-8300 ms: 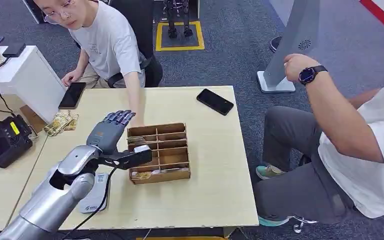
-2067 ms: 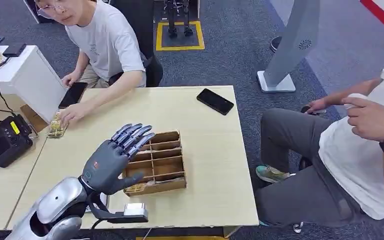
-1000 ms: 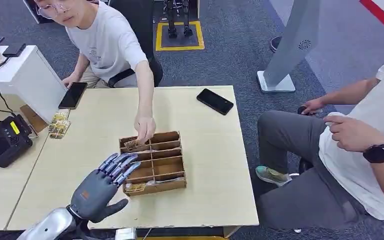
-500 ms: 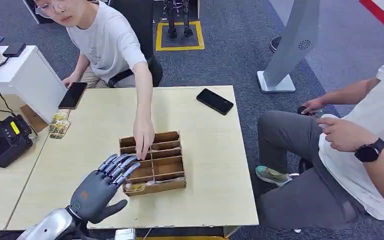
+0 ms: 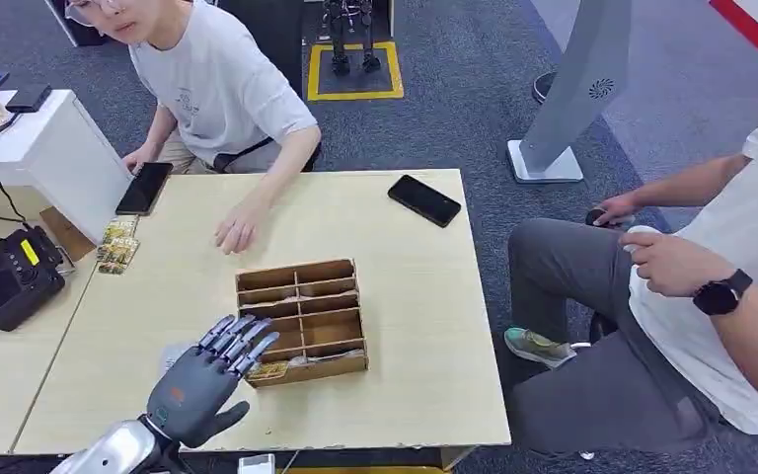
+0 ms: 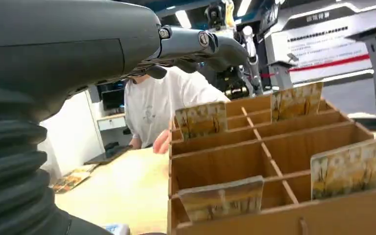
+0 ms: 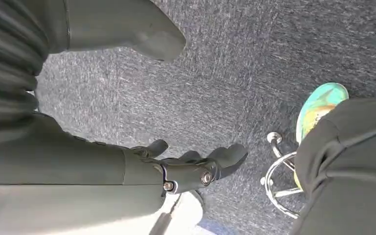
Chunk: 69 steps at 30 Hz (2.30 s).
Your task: Pass the card to the sensor for recognition and then transmit it.
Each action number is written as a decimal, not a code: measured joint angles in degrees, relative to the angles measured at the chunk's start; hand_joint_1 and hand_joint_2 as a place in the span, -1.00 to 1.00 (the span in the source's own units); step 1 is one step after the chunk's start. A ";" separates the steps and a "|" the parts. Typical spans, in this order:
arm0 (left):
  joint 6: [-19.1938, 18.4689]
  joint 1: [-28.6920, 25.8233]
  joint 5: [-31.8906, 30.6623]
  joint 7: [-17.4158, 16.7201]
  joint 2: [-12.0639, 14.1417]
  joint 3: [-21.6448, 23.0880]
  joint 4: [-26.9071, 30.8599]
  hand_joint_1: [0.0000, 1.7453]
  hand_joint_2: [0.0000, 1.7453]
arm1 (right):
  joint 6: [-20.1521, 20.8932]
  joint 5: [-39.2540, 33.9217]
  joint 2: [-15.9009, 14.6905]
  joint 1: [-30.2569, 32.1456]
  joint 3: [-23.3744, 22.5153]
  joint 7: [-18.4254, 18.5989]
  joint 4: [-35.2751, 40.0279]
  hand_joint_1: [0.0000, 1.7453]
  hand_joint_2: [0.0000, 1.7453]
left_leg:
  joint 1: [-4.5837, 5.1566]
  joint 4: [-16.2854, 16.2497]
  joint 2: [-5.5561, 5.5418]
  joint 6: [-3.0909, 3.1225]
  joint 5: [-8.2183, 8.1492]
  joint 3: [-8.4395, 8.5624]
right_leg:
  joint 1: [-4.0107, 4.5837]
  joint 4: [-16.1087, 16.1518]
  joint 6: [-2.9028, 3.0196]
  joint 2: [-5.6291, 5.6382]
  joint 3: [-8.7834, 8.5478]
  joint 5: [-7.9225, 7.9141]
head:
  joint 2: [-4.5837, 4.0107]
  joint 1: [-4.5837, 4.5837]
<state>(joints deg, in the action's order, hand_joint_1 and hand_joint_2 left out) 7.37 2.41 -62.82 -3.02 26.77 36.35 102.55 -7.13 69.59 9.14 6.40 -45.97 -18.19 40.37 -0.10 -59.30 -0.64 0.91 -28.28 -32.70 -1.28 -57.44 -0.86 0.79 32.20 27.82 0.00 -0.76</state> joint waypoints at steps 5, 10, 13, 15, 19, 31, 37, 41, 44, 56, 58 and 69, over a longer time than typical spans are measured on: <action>0.00 0.02 -1.75 -1.25 -2.21 0.35 -2.82 -1.00 1.00 | -0.63 1.00 0.00 -0.93 -1.14 -0.42 -0.79 -1.00 1.00 | 0.01 -0.02 0.00 0.00 0.00 0.01 | 0.01 0.00 -0.01 0.01 0.00 -0.01 | 0.00 0.00; -0.02 0.05 -3.43 -2.21 -3.76 0.83 -4.02 -1.00 1.00 | -0.83 1.42 0.00 -1.37 -1.51 -0.52 -1.25 -1.00 1.00 | 0.00 -0.01 0.00 0.00 0.00 0.00 | 0.01 0.00 -0.01 0.01 0.01 -0.01 | 0.00 0.00; -0.09 0.07 -3.41 -2.34 -4.28 1.01 -4.61 -1.00 1.00 | -0.83 1.68 0.00 -1.51 -1.62 -0.59 -1.44 -1.00 1.00 | 0.00 -0.01 0.00 0.00 0.00 0.00 | 0.02 0.00 -0.01 0.01 0.01 -0.01 | 0.00 0.00; -0.26 0.07 -2.95 -2.34 -4.52 1.01 -4.98 -1.00 1.00 | -0.85 1.83 0.00 -1.61 -1.92 -0.61 -1.66 -1.00 1.00 | 0.00 -0.01 0.00 0.00 0.00 0.01 | 0.02 0.00 -0.01 0.01 0.01 -0.01 | 0.00 0.00; -0.79 0.36 -2.18 -2.29 -5.33 1.03 -5.57 -1.00 1.00 | -0.83 2.23 0.02 -1.74 -2.47 -0.79 -1.99 -1.00 1.00 | 0.00 -0.01 0.00 0.00 0.00 0.00 | 0.01 0.00 -0.01 0.01 0.01 -0.01 | 0.00 -0.02; -1.31 1.28 -1.44 -2.64 -7.06 1.11 -6.55 -1.00 1.00 | -1.01 2.69 0.02 -2.16 -2.84 -1.09 -2.64 -1.00 1.00 | 0.00 -0.02 0.00 0.00 0.00 0.00 | 0.01 0.00 -0.01 0.01 0.01 -0.01 | 0.00 0.00; -1.42 1.49 -1.46 -3.69 -7.36 1.11 -6.71 -1.00 1.00 | -1.18 3.10 0.07 -2.21 -2.99 -1.31 -2.69 -1.00 1.00 | 0.00 -0.01 0.00 0.00 0.00 0.00 | 0.02 0.00 -0.01 0.02 0.01 -0.01 | 0.00 0.00; -1.42 1.51 -1.46 -3.96 -7.58 1.11 -6.90 -1.00 1.00 | -1.09 3.47 0.18 -2.24 -3.28 -1.64 -2.67 -1.00 1.00 | 0.00 -0.02 0.00 0.00 0.00 0.00 | 0.01 0.00 -0.01 0.01 0.01 -0.01 | 0.00 0.00; -1.42 1.52 -1.46 -4.15 -7.84 1.11 -6.95 -1.00 1.00 | -1.07 3.69 0.31 -2.27 -3.76 -1.70 -2.67 -1.00 1.00 | 0.00 -0.02 0.00 0.00 0.00 0.00 | 0.01 0.00 -0.01 0.01 0.01 -0.01 | 0.00 0.00; -1.53 1.55 -1.31 -4.35 -8.11 1.11 -7.43 -1.00 1.00 | -1.00 4.26 0.46 -2.29 -4.92 -2.16 -2.64 -1.00 1.00 | 0.00 -0.01 0.00 0.00 0.00 0.00 | 0.01 0.00 -0.01 0.01 0.01 -0.01 | 0.00 0.00; -1.70 1.55 -1.18 -4.52 -8.19 1.11 -7.43 -1.00 1.00 | -0.98 4.41 0.48 -2.30 -5.18 -2.27 -2.64 -1.00 1.00 | 0.00 -0.01 0.00 0.00 0.00 0.00 | 0.01 0.00 -0.01 0.01 0.01 -0.01 | 0.00 0.00; -1.77 1.55 -1.20 -4.74 -8.33 1.11 -8.04 -1.00 1.00 | -0.94 4.85 0.61 -2.34 -5.75 -2.58 -2.51 -1.00 1.00 | 0.00 -0.01 0.00 0.00 0.00 0.00 | 0.01 0.00 -0.01 0.01 0.01 -0.01 | 0.00 0.00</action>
<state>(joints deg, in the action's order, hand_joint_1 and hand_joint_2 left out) 5.60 3.96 -64.02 -7.76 18.45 37.46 94.51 -8.07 74.44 9.75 4.06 -51.71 -20.76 37.86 -0.10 -59.32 -0.64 0.91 -28.28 -32.70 -1.27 -57.44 -0.87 0.81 32.21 27.81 0.00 -0.76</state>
